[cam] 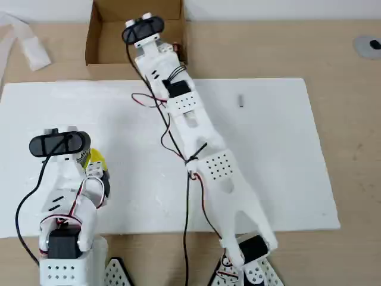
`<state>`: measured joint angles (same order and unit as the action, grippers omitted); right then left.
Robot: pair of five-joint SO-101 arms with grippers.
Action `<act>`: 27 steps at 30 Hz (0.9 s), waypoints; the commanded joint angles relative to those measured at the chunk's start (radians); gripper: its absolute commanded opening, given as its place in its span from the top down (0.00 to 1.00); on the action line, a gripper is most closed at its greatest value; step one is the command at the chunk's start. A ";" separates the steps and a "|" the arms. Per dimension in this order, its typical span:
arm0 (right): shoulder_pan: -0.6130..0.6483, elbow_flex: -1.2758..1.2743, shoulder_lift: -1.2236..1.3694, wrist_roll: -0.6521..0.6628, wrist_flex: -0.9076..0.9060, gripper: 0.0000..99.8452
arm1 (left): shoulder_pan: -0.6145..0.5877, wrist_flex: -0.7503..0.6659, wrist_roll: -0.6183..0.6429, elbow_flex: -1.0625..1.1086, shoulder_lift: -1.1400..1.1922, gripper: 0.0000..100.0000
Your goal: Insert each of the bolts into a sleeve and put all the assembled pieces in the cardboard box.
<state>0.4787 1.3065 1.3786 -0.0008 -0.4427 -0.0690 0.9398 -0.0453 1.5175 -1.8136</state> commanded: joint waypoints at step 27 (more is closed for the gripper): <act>-0.022 0.344 -0.634 -0.118 -1.347 0.99 | -0.069 0.114 -0.350 -0.092 -0.010 1.00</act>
<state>0.4803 1.6149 0.9260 -0.0376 -1.6855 -0.1243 1.0656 -0.3567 1.4760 -1.8136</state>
